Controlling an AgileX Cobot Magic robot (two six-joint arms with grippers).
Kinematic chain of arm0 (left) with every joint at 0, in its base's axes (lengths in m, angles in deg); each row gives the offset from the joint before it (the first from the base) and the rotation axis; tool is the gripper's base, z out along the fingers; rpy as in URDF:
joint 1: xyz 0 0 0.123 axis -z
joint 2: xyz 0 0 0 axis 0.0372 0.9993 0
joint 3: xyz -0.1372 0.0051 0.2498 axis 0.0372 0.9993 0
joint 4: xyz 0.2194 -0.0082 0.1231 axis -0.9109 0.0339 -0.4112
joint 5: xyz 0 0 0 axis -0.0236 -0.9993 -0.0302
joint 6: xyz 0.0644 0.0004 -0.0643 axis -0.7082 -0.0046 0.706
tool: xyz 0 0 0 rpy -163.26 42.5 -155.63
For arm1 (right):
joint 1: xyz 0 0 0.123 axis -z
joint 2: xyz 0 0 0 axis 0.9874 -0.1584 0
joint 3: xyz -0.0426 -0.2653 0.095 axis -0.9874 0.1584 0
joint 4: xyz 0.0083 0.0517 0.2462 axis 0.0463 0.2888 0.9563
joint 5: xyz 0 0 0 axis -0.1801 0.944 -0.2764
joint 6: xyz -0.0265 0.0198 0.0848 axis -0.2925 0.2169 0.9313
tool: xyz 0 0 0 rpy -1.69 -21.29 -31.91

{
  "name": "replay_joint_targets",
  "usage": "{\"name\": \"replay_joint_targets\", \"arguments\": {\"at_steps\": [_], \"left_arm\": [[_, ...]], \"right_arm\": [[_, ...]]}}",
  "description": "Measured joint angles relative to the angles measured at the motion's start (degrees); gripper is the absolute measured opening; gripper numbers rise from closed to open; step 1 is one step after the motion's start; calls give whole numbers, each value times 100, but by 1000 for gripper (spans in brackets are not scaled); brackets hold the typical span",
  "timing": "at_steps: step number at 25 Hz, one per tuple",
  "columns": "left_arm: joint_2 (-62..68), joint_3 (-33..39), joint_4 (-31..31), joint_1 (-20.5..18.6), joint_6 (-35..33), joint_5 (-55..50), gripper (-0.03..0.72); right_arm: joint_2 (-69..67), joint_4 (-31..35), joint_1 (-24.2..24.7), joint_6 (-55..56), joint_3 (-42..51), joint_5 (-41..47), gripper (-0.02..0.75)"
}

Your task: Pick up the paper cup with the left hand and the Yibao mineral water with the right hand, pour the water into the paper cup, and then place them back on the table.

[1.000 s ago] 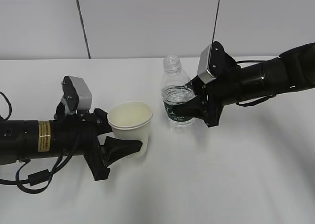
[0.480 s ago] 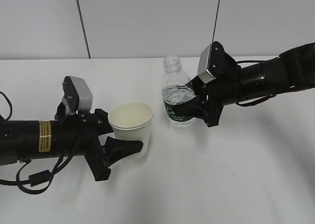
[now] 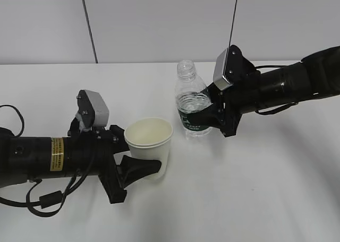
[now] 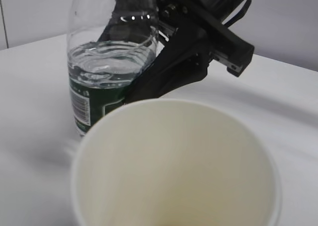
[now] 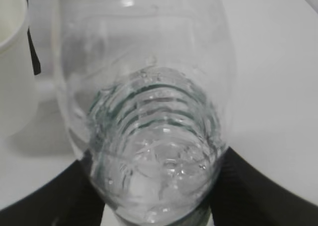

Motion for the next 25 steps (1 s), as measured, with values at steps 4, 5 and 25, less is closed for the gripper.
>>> {"name": "replay_joint_targets", "arguments": {"at_steps": [4, 5, 25], "left_arm": [[12, 0, 12, 0, -5, 94, 403], [14, 0, 12, 0, -5, 94, 403], [348, 0, 212, 0, -780, 346, 403]], "right_arm": [[0, 0, 0, 0, 0, -10, 446], [0, 0, 0, 0, 0, -10, 446], [0, -487, -135, -1212, 0, -22, 445]]}}
